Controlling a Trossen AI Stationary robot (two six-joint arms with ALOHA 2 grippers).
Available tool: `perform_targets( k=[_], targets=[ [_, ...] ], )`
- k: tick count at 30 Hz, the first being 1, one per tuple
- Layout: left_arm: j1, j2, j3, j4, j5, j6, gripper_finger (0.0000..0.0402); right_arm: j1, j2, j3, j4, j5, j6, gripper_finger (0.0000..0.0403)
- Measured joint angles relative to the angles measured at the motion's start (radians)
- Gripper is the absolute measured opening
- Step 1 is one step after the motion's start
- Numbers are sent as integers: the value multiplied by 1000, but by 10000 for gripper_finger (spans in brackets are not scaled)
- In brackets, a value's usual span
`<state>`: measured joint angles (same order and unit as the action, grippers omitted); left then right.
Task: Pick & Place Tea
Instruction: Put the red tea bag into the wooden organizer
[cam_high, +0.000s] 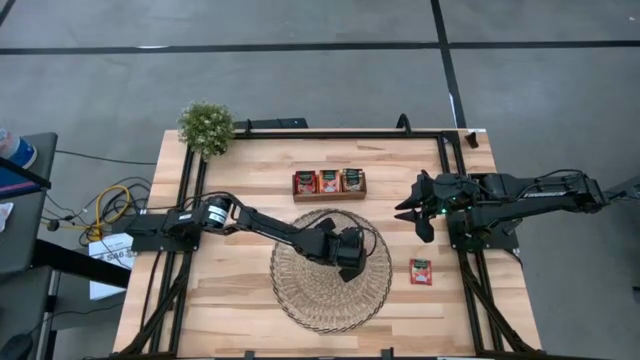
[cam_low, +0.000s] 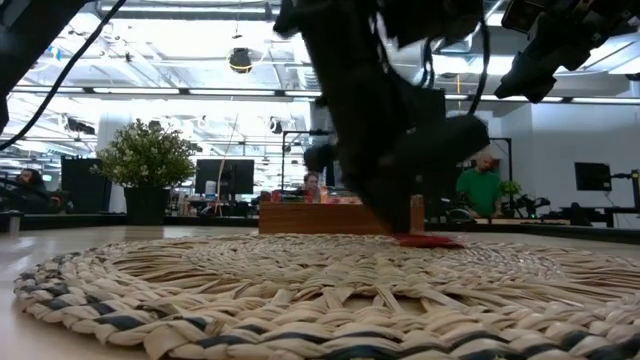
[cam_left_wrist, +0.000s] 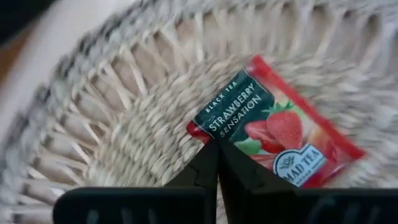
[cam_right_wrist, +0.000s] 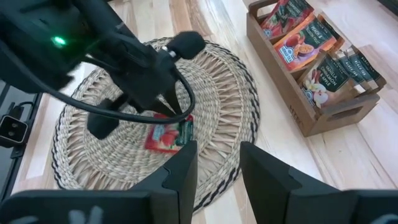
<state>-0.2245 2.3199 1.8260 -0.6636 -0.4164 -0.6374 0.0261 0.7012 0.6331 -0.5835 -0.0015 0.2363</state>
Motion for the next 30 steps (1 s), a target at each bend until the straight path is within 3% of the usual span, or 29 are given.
perform_targets(
  k=[4,11,19,30],
  targets=[
    [-4,-1,133,-135,-27,49,0,0,0,0,0,0,0,113],
    [-15,-4,352,-407,-164,97,0,0,0,0,0,0,0,113],
    [-46,-6,441,-720,-240,-18,0,0,0,0,0,0,0,113],
    [-65,-6,441,-702,-243,-41,0,0,0,0,1,-1,3,113]
  ],
)
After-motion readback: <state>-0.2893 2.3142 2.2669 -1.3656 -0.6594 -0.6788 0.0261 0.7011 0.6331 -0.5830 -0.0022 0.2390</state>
